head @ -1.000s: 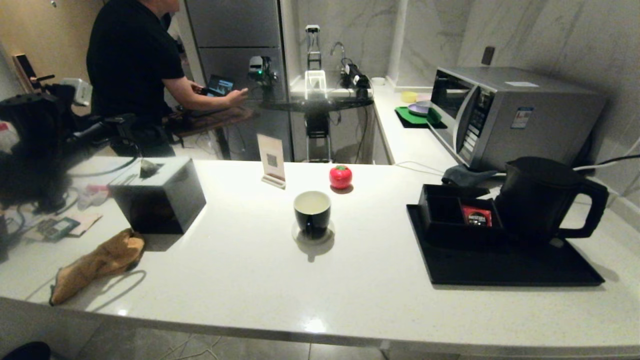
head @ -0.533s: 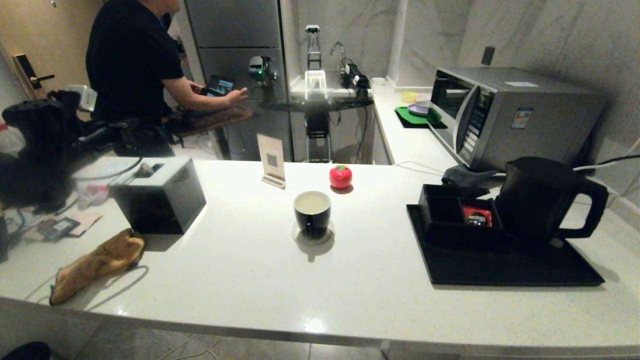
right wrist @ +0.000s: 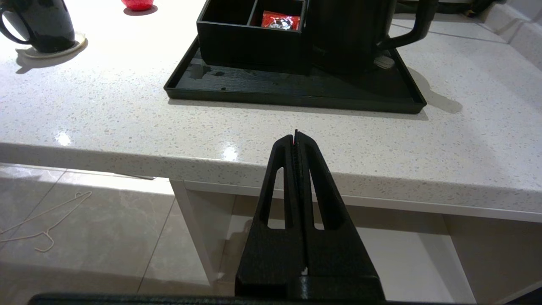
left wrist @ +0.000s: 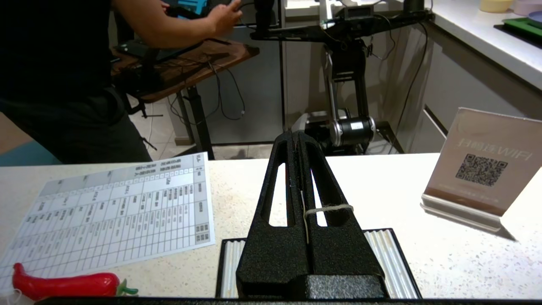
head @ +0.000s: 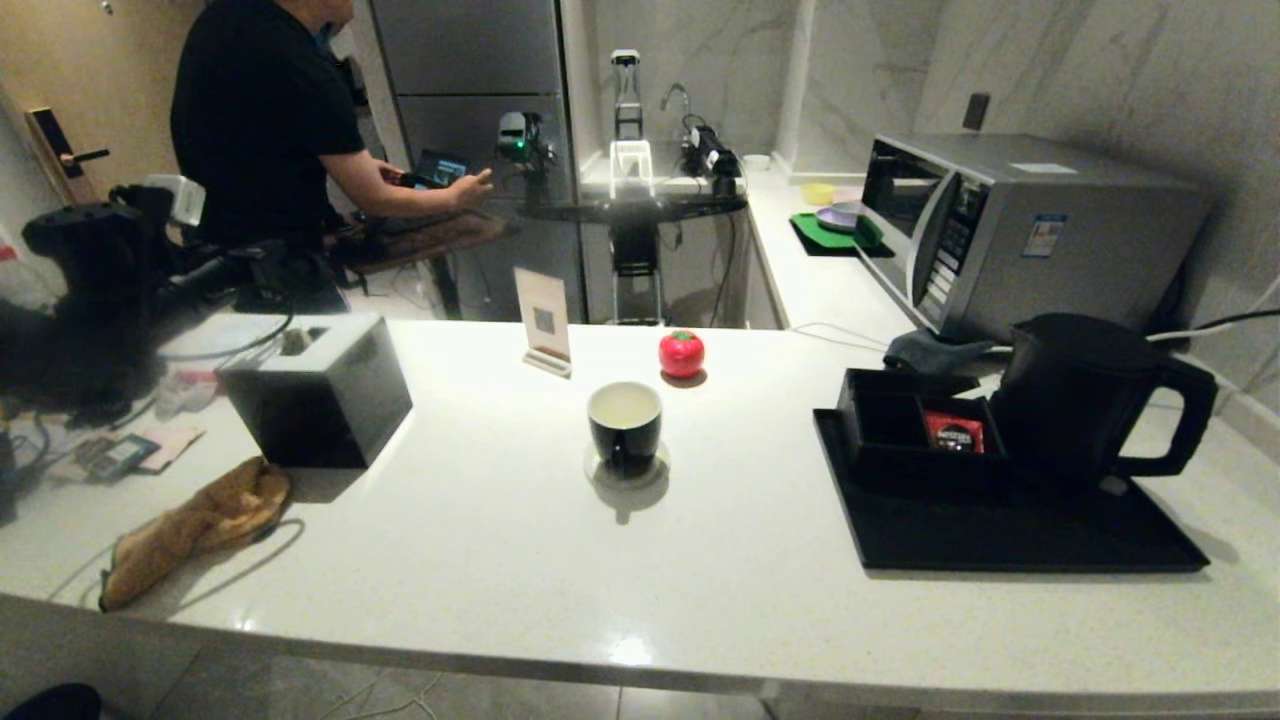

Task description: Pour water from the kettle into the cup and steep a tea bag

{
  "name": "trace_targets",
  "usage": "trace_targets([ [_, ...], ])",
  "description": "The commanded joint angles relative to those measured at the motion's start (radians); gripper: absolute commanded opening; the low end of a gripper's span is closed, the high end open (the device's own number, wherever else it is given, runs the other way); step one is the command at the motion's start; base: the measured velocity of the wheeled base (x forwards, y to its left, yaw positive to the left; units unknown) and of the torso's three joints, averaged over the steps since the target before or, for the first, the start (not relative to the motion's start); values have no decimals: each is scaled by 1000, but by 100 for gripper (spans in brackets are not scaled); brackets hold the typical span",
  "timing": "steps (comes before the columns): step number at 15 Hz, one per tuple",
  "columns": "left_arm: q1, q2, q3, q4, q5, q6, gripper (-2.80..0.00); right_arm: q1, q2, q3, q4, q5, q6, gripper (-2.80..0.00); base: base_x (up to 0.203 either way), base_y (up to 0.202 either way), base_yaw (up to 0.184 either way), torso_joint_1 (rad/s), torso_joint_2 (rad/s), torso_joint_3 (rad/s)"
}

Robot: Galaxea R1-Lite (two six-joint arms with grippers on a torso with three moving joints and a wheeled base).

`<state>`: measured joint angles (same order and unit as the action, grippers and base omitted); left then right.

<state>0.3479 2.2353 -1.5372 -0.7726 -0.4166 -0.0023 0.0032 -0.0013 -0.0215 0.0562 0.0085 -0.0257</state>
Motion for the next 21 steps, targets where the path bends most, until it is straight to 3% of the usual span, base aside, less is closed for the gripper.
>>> trace_targets([
  [1,-8,15,-9,-5,-2,-1,-280,1,1,0,1,1,0,-280,0,0,0,0,0,0],
  [5,-14,35,-52,-2,-2,-1,-280,1,1,0,1,1,0,-280,0,0,0,0,0,0],
  [21,-27,60,-33,-42,-2,24,-280,1,1,0,1,1,0,-280,0,0,0,0,0,0],
])
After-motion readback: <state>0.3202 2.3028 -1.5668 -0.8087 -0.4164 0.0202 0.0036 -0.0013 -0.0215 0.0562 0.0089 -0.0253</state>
